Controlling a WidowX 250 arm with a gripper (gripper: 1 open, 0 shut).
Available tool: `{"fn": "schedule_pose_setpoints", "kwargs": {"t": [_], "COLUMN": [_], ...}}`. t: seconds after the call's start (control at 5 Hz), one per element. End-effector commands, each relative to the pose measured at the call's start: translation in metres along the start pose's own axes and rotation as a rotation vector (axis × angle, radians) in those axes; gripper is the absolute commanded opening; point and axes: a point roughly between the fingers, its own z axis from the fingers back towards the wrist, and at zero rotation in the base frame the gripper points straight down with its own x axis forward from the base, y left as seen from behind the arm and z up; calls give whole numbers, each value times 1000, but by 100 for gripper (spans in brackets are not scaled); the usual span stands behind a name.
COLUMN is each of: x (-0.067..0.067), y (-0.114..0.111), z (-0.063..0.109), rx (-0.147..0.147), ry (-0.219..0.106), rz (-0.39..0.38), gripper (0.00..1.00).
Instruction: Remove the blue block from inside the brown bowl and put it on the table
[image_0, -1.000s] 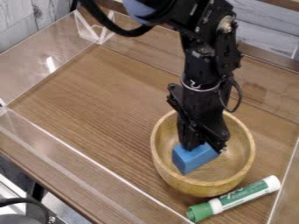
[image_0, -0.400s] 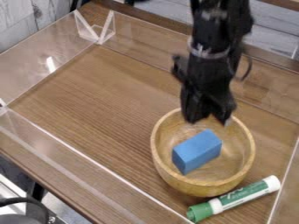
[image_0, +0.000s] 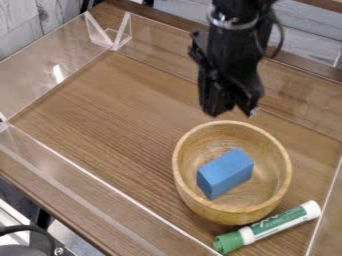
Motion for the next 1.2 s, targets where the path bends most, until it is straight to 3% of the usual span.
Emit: {"fn": "schedule_pose_setpoints", "kwargs": {"t": [0.0,1.0], "x": [0,-1], "y": [-5,-32], "z": [5,-44], "rx": [32,41], "ry": [-71,-134], "rz": [-12,-32], "gripper": [100,100]}}
